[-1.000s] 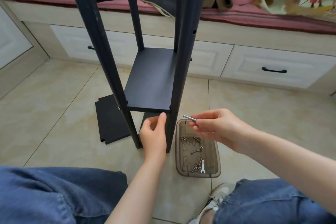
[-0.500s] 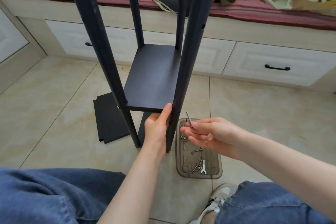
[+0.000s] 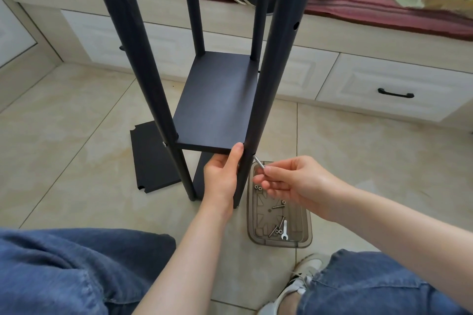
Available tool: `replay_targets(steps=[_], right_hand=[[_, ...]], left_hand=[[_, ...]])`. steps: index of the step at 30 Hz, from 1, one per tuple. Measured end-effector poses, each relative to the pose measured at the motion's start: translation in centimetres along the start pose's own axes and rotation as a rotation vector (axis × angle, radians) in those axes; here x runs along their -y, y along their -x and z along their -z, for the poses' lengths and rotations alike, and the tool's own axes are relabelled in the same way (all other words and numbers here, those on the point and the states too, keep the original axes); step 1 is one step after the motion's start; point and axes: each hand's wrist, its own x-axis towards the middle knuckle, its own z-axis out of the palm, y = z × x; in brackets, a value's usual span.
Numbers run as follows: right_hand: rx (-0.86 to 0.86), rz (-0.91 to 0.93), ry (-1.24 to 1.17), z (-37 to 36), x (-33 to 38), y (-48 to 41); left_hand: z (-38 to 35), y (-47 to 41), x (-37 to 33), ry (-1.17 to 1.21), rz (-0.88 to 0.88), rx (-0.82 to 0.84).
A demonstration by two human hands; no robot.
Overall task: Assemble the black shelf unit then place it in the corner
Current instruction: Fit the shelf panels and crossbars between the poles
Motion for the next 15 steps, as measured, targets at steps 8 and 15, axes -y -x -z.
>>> replay_targets(steps=[8,15], right_hand=[[-0.023,0.028,0.045,-0.07,0.19,0.01],[-0.037,0.045,0.074,-0.44,0.52,-0.38]], left_hand=[[0.05,-0.28,0.23,0.019,0.016,0.028],[0.08,-0.14,-0.14,0.055,0.019,0.078]])
